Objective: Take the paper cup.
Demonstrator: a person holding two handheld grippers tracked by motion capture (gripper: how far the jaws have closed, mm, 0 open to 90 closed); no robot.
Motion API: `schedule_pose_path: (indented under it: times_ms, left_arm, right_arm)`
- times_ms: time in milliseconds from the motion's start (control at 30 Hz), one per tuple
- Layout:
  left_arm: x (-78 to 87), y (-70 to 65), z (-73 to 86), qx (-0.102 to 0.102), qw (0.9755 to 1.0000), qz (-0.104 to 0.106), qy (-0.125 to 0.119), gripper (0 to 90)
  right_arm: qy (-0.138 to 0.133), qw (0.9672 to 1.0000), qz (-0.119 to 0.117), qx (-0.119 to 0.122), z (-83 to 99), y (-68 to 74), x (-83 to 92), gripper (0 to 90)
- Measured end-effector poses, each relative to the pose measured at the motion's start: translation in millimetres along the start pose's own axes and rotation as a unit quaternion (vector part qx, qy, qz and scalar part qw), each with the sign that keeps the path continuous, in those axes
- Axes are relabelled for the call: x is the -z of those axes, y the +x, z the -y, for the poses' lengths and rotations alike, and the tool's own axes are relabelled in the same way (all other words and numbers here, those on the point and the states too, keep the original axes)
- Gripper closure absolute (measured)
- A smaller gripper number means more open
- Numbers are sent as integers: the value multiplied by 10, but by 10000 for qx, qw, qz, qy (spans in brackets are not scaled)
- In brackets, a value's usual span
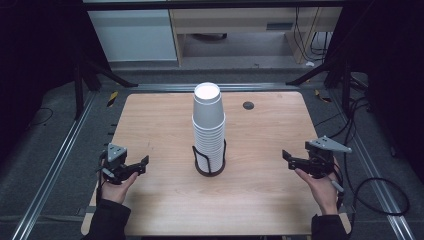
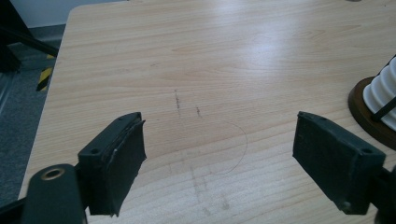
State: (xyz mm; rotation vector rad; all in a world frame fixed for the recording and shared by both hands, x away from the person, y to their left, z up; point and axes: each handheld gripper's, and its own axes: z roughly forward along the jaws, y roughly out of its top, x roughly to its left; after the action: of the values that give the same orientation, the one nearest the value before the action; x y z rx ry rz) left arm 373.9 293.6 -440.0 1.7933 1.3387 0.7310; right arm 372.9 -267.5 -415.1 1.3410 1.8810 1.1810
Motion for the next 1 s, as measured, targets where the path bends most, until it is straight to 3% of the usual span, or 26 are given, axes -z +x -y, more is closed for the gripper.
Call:
schedule_pose_path:
  times_ms: [100,200,367,400,500,567,733,833,1000]
  left_arm:
    - [4,6,9,-57,10000,24,9,278]
    - [11,16,24,-131,9999,-31,-23,341]
    - [35,30,21,-183,9997,-118,-128,360]
    - [30,29,34,-204,9996,-104,-161,351]
    - [3,13,50,-267,9995,-139,-117,343]
    - [-35,-8,55,-220,9997,-28,94,328]
    - [-46,-26,48,-181,9994,-58,280,296]
    - [-36,-18,43,-110,9995,22,302,274]
    - [-33,-23,38,-93,9995,4,288,255]
  right_arm:
    - [24,10000,-28,59,-5,29,-10,106]
    - [-50,9997,-205,97,-69,99,-9,109]
    - [-221,9990,-327,198,-211,174,40,110]
    - [-400,9979,-441,242,-287,220,78,111]
    - [-515,9969,-516,289,-377,268,112,111]
    - [-654,9947,-717,333,-543,349,146,110]
    - [-849,9907,-994,389,-779,488,184,108]
    - [-1005,9866,-1213,428,-1003,638,189,105]
    - [-1122,9818,-1436,536,-1215,809,178,101]
